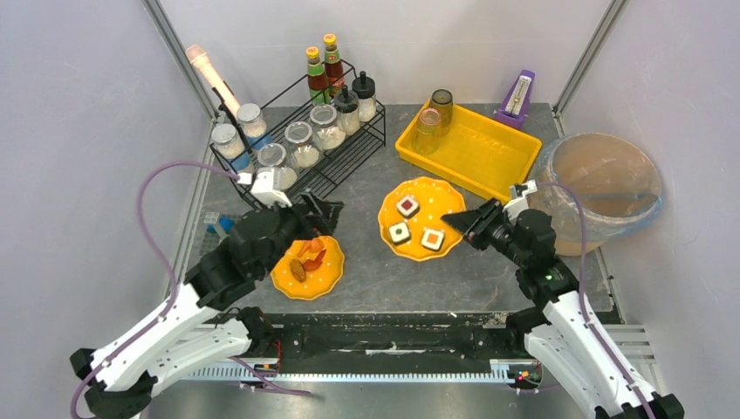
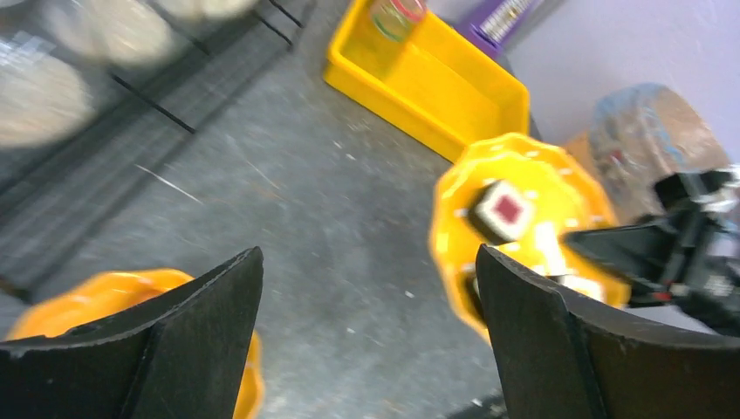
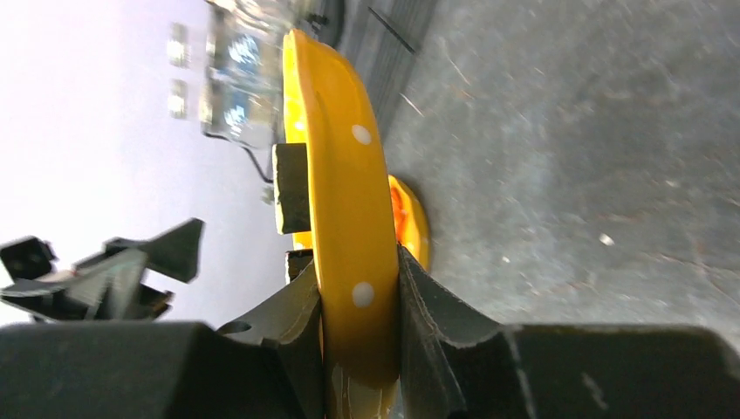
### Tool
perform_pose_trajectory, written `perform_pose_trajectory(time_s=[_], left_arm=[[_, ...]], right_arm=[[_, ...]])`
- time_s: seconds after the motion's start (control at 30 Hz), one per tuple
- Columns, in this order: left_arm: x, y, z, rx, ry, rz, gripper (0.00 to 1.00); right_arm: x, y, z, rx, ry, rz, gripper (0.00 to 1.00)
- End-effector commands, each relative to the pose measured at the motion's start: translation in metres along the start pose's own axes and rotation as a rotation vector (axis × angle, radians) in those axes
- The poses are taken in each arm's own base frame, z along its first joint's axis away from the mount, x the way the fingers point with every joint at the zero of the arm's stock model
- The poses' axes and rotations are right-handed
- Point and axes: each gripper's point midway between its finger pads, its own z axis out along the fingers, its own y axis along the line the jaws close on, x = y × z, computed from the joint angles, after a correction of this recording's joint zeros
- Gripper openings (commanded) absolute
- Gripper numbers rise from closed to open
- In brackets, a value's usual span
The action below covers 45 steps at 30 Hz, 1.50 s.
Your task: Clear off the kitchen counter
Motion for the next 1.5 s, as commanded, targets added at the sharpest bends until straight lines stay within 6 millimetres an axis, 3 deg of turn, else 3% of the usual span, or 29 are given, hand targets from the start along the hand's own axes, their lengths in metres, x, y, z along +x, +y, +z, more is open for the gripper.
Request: perform_pose_trajectory(time_s=[0.0,0.17,0.37,0.67,1.0,1.13,1.27,1.47], left_arm=[[-0.038,0.049,-0.024,-0.183,-0.154,0.256,0.97],[-0.045,0.061,-0.037,-0.180,-0.228,0.334,1.00],[-0.032,0.068,-0.031,-0.168,-0.237,0.371,1.00],[-0.023,0.073,-0.029,-0.174,-0.198,0.405,1.00],[-0.022,0.082,-0.024,-0.214,-0.192,0.420,1.00],[-0.021,0.086,-0.021,-0.235,-0.183,0.427,1.00],[-0.018,0.086,-0.018,-0.234,-0.174,0.431,1.00],[-0.016,0.085,-0.018,-0.221,-0.169,0.423,1.00]], right_arm=[[-0.054,0.115,-0.031,-0.286,-0.183,0.030,0.00],[-0.090,0.151,-0.051,-0.299,-0.332,0.083,0.00],[-0.143,0.164,-0.088,-0.213,-0.609,0.130,0.00],[-0.206,0.141,-0.164,-0.098,-1.092,0.250,0.00],[-0.241,0.121,-0.234,0.082,-1.491,0.256,0.00],[-0.243,0.110,-0.237,0.059,-1.561,0.332,0.00],[-0.246,0.104,-0.212,0.014,-1.535,0.390,0.00],[-0.258,0.123,-0.182,-0.063,-1.479,0.348,0.00]])
